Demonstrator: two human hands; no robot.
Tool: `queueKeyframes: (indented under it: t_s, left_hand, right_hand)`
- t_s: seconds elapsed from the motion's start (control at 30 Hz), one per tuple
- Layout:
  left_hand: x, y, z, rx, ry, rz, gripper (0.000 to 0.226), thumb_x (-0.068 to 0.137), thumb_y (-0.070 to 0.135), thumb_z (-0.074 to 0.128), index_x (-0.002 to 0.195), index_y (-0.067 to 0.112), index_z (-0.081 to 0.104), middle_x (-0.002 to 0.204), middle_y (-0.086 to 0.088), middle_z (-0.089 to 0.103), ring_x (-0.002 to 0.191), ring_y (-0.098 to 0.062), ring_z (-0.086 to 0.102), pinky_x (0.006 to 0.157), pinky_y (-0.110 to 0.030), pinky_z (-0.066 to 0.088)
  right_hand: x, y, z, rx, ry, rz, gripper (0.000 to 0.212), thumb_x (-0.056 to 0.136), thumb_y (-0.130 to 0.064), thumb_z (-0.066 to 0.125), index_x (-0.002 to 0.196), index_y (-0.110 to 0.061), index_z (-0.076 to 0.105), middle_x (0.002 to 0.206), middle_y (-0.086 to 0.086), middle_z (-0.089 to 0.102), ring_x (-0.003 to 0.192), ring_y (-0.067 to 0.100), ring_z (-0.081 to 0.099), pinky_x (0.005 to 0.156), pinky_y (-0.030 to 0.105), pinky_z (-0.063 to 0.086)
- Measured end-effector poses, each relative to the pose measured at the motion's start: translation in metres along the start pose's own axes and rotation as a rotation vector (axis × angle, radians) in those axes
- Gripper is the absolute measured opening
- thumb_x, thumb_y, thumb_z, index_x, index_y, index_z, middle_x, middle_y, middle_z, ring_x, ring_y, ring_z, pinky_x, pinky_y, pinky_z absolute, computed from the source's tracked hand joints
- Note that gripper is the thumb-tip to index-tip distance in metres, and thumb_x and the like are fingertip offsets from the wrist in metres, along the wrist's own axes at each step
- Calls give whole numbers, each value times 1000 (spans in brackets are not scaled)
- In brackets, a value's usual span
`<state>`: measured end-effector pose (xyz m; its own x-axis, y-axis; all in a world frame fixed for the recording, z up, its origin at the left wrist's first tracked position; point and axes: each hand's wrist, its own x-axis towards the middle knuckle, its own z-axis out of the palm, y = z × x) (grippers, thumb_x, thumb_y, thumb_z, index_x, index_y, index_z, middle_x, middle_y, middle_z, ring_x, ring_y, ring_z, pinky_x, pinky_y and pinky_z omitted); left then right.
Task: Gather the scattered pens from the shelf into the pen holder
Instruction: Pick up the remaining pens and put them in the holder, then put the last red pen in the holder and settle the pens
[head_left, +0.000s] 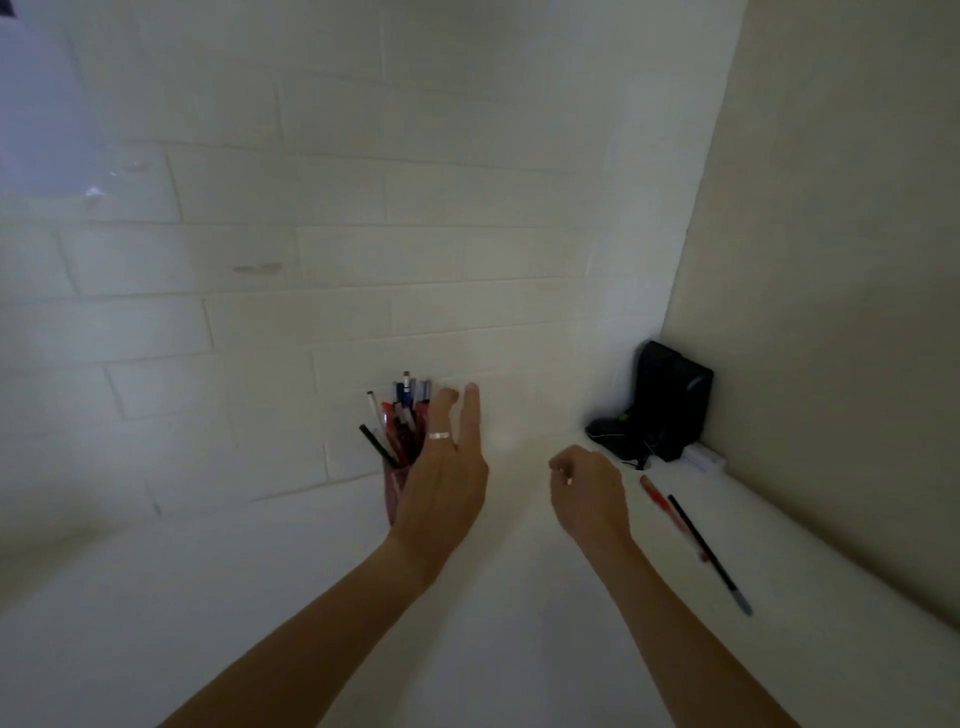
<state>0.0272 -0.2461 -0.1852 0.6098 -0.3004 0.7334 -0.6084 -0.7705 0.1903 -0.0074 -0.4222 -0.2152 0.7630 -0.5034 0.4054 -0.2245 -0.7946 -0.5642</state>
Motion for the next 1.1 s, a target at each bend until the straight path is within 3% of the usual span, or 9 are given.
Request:
queueKeyframes:
  t_s: [0.03, 0.13, 0.3, 0.47, 0.6, 0.77, 0.93, 1.0, 1.1]
  left_hand:
    - [-12, 11, 8, 5, -114, 109, 44, 96, 18, 44, 139, 14, 51, 147, -13, 38, 117, -26, 56, 117, -37, 30]
    - [-39, 41, 27, -147, -281, 206, 48, 86, 7, 42, 132, 8, 54, 138, -16, 48, 94, -25, 68, 80, -24, 55]
    - [-61, 84, 60, -366, -557, 258, 43, 91, 9, 42, 133, 10, 49, 128, -9, 48, 89, -25, 59, 80, -27, 45]
    - [-53, 122, 76, -532, -694, 30, 41, 92, 11, 51, 133, 7, 55, 124, -13, 55, 104, -25, 59, 91, -21, 41]
    - [-46, 146, 85, -597, -706, -170, 41, 93, 12, 54, 132, 4, 58, 119, -16, 63, 109, -25, 61, 93, -20, 42]
    - [-40, 153, 98, -694, -663, -380, 20, 94, 13, 53, 109, 5, 64, 99, -22, 72, 89, -32, 71, 86, -39, 57]
    - [-32, 150, 99, -661, -637, -539, 21, 93, 18, 53, 99, 0, 60, 103, -21, 68, 77, -28, 68, 65, -31, 55]
    - [-31, 145, 98, -676, -660, -571, 12, 90, 16, 52, 80, 9, 51, 96, -24, 69, 65, -33, 71, 54, -36, 56]
    - [-33, 138, 96, -724, -667, -592, 13, 90, 14, 50, 78, 17, 46, 92, -25, 69, 66, -39, 72, 60, -46, 60]
  right_hand:
    - [-3, 18, -6, -99, 6, 42, 14, 93, -15, 58, 104, -16, 67, 103, 7, 66, 96, 26, 64, 78, 32, 51]
    - [-21, 70, -16, -395, 53, 97, 18, 91, -16, 62, 108, -19, 65, 114, 8, 64, 105, 27, 59, 85, 35, 47]
    - [-46, 117, -37, -526, 127, 241, 30, 84, -19, 72, 111, -8, 63, 102, 17, 59, 94, 34, 53, 72, 42, 49]
    - [-52, 131, -42, -431, 140, 268, 23, 85, -24, 73, 94, -5, 67, 94, 17, 63, 90, 35, 56, 70, 42, 49]
    - [-52, 128, -40, -260, 161, 220, 12, 86, -15, 71, 95, -9, 67, 93, 12, 64, 88, 30, 58, 71, 40, 49]
    - [-52, 128, -42, -158, 65, 144, 21, 89, -19, 65, 107, -10, 70, 99, 10, 65, 93, 27, 61, 80, 38, 52]
    - [-57, 112, -44, -368, 81, 25, 22, 52, -12, 85, 57, -11, 63, 59, 6, 57, 51, 24, 57, 47, 25, 33]
    - [-56, 110, -43, -385, 119, 33, 28, 46, -12, 87, 52, -13, 60, 54, 4, 55, 45, 21, 54, 45, 24, 27]
    - [-57, 104, -43, -376, 92, 70, 30, 50, -8, 89, 53, -13, 60, 54, 3, 54, 44, 19, 53, 40, 26, 32]
